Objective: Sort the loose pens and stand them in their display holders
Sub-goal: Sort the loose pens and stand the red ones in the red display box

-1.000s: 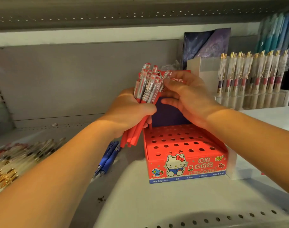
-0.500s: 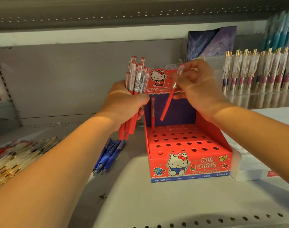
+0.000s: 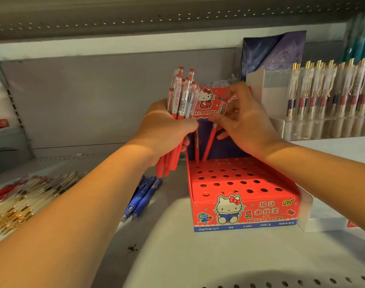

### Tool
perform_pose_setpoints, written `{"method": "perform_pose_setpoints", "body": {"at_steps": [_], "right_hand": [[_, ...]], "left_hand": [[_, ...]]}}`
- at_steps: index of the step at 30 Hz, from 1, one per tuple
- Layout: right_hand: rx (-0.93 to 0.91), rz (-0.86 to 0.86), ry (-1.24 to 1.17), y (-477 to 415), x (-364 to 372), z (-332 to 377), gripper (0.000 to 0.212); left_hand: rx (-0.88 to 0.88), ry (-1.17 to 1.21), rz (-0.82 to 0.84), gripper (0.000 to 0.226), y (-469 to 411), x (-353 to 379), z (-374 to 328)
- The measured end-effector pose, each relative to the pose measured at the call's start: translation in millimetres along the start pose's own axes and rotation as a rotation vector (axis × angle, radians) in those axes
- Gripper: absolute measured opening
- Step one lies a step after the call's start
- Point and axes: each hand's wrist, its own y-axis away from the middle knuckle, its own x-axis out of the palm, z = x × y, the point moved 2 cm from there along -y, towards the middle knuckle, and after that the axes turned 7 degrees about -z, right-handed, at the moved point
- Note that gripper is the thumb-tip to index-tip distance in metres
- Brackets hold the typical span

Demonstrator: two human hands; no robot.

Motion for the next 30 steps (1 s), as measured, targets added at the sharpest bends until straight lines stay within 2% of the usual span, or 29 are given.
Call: {"method": "perform_pose_setpoints", "body": {"at_steps": [6, 14, 16, 19, 24, 27, 30], "right_hand": [[-0.032, -0.019, 0.024, -1, -2, 2, 0.044], [0.015, -0.034, 0.051, -1, -3, -6, 0.045], [-0.006, 0.001, 0.063, 0, 0, -7, 0.045], [-0.026, 0.149, 0.102, 4, 7, -11, 0.038], [0.058, 0.303, 0.14, 5, 6, -20, 0.037], [0.058, 0.333, 0.22, 5, 6, -20, 0.033], [-0.003, 0.289, 0.307, 3, 4, -10, 0.026]], "left_hand": [[-0.001, 0.006, 0.002, 0.018, 0, 1, -1], [-0.02, 0.022, 0.009, 0.018, -2, -3, 1], [-0.024, 0.022, 0.014, 0.018, -2, -3, 1], [-0.036, 0.02, 0.034, 0.018, -2, -2, 1], [-0.088, 0.051, 0.062, 0.015, 0, -1, 0], [-0.114, 0.069, 0.068, 0.015, 0, -1, 1], [-0.132, 0.093, 0.1, 0.015, 0, 2, 2]]}}
